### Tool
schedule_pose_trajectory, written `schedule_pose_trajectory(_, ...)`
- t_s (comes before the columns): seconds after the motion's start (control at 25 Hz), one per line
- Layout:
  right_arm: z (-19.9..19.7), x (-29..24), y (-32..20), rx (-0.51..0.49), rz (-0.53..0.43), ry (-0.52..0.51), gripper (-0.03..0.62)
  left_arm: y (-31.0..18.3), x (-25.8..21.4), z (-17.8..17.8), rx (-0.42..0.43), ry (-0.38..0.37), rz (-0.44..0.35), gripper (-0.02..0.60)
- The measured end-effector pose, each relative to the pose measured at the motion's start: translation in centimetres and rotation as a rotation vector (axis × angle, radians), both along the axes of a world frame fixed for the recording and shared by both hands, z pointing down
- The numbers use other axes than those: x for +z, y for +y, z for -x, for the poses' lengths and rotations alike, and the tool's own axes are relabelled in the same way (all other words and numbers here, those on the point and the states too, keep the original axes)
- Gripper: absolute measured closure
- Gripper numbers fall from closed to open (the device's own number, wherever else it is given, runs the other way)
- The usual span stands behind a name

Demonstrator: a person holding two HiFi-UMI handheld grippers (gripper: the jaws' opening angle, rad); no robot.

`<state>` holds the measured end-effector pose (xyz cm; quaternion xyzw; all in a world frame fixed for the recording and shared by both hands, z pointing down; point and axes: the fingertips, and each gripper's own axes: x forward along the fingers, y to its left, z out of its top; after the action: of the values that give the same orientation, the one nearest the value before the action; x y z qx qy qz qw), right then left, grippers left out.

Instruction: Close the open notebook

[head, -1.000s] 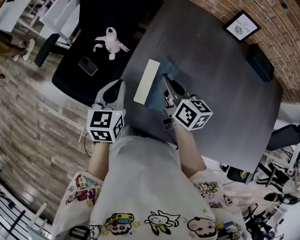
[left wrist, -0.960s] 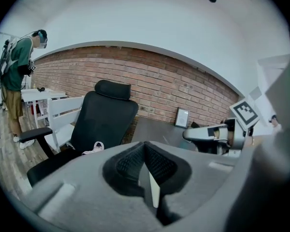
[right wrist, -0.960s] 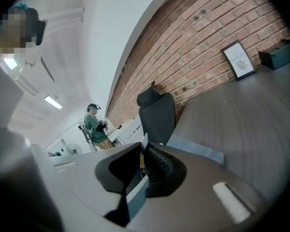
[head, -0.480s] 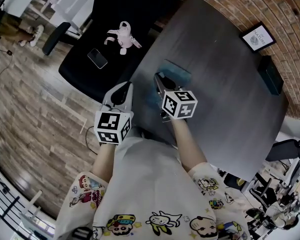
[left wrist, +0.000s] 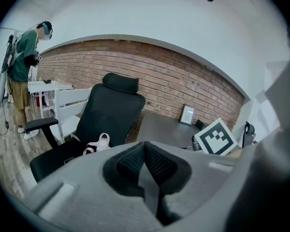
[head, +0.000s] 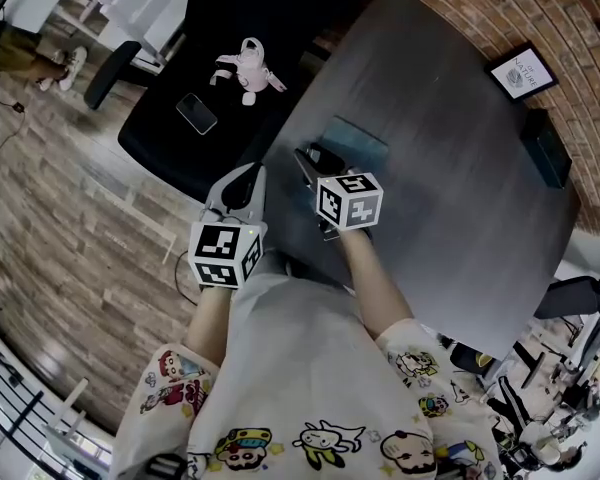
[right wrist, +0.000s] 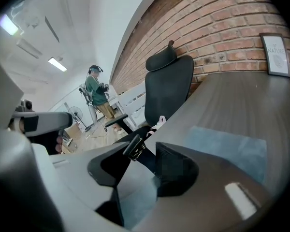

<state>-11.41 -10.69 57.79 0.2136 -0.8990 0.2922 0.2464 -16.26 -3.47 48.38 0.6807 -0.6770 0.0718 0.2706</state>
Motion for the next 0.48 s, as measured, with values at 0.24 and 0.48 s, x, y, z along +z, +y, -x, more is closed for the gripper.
schedule_pose_trajectory(0.24,-1.1,-1.3,-0.1,0.019,-0.004,-0.040,0.370,-0.3,-0.5,0.1,0.005,-0.008,-0.012,0.581)
schedule_pose_trajectory(0.48,-3.2,-4.8,-0.6,0.060,-0.046,-0.122,0.365,-1.1,-2.0,0.2,0.011,-0.027,-0.038,0.581)
